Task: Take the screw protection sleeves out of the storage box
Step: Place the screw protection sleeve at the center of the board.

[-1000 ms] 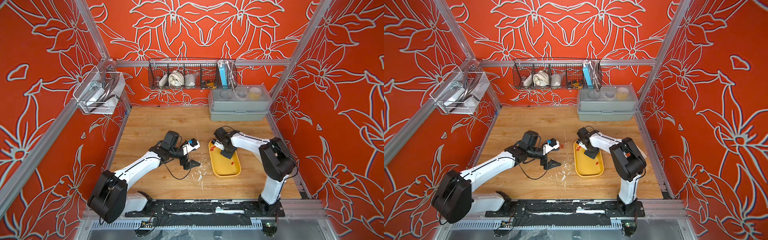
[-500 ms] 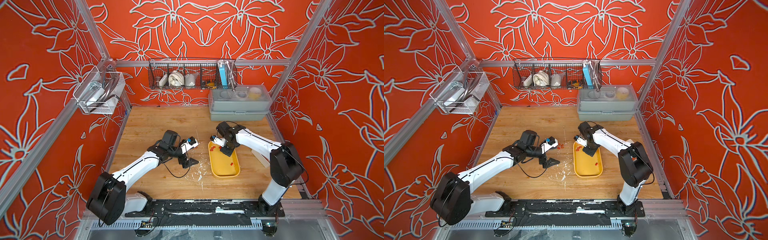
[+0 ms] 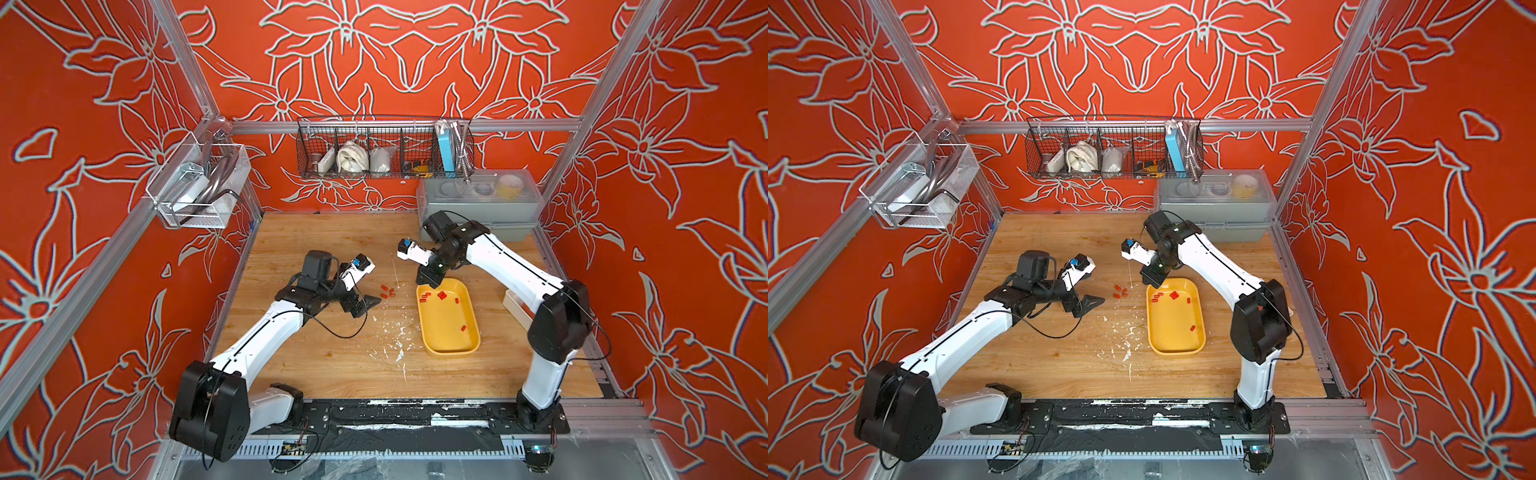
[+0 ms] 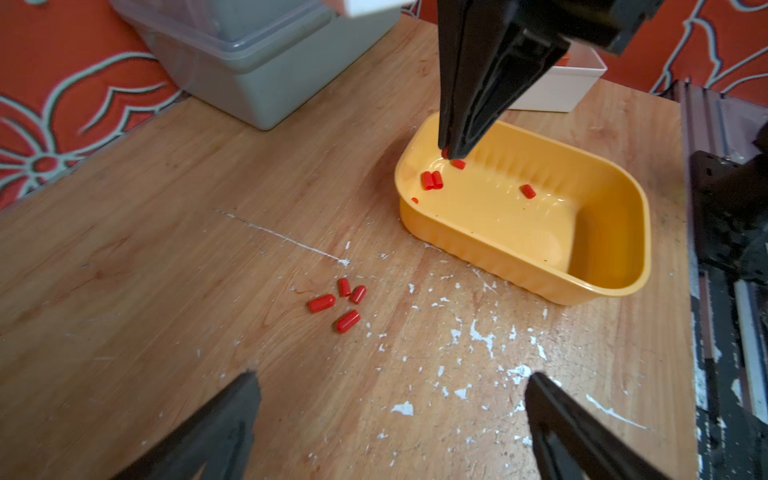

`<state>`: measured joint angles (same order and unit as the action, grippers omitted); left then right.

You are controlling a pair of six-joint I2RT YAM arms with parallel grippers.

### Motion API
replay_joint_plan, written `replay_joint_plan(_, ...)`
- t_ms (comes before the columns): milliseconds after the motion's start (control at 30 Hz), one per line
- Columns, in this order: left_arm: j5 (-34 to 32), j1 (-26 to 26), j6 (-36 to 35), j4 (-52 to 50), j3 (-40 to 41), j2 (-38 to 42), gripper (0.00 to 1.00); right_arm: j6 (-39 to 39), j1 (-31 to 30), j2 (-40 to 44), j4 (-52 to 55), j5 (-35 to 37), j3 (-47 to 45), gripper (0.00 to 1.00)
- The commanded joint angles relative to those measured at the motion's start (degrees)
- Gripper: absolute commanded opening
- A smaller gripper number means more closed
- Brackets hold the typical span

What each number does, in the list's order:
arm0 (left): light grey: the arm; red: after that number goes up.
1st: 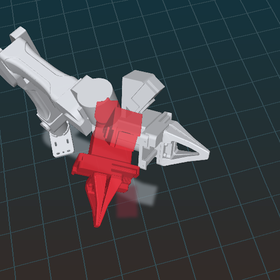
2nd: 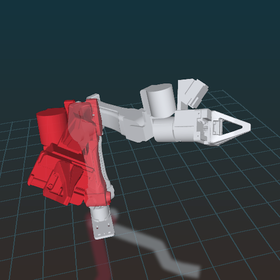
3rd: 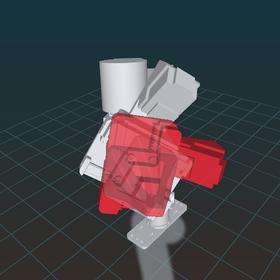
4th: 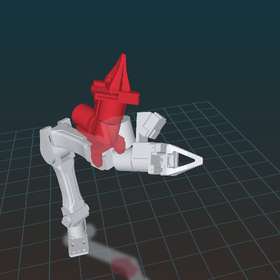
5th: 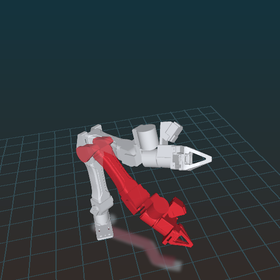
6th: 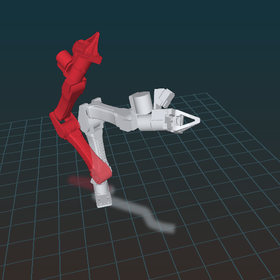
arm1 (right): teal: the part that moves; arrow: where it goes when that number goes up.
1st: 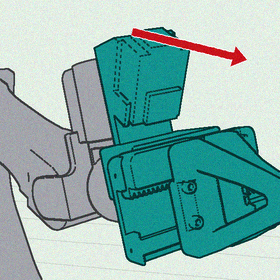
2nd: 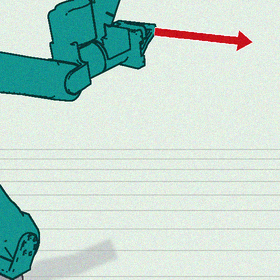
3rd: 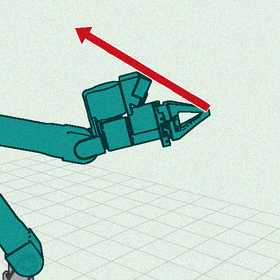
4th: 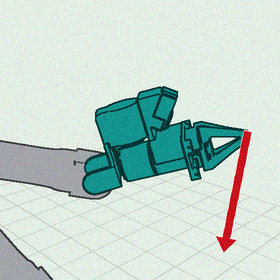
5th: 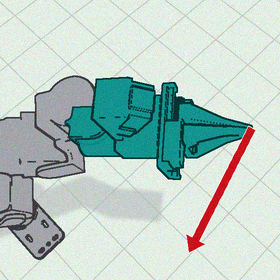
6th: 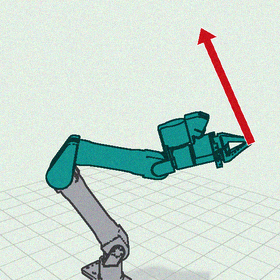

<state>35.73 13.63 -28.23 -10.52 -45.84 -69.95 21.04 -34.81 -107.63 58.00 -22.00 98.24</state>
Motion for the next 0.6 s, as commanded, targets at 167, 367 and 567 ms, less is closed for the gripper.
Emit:
replay_joint_plan(167, -4.8, -1.2, 1.6, 2.3, -0.3, 1.7, 0.98, -3.5, -4.2, -12.9, -0.3, -2.0, 6.6, 0.0)
replay_joint_plan(367, -4.8, -1.2, 1.5, 2.7, 0.0, 2.2, 0.98, -3.8, -6.6, -19.2, -1.5, 0.5, 8.3, 0.0)
replay_joint_plan(567, -4.2, -1.3, 1.5, 2.4, 0.1, 2.6, 0.98, -4.2, -7.3, -22.9, -1.7, 2.5, 10.6, 0.02)
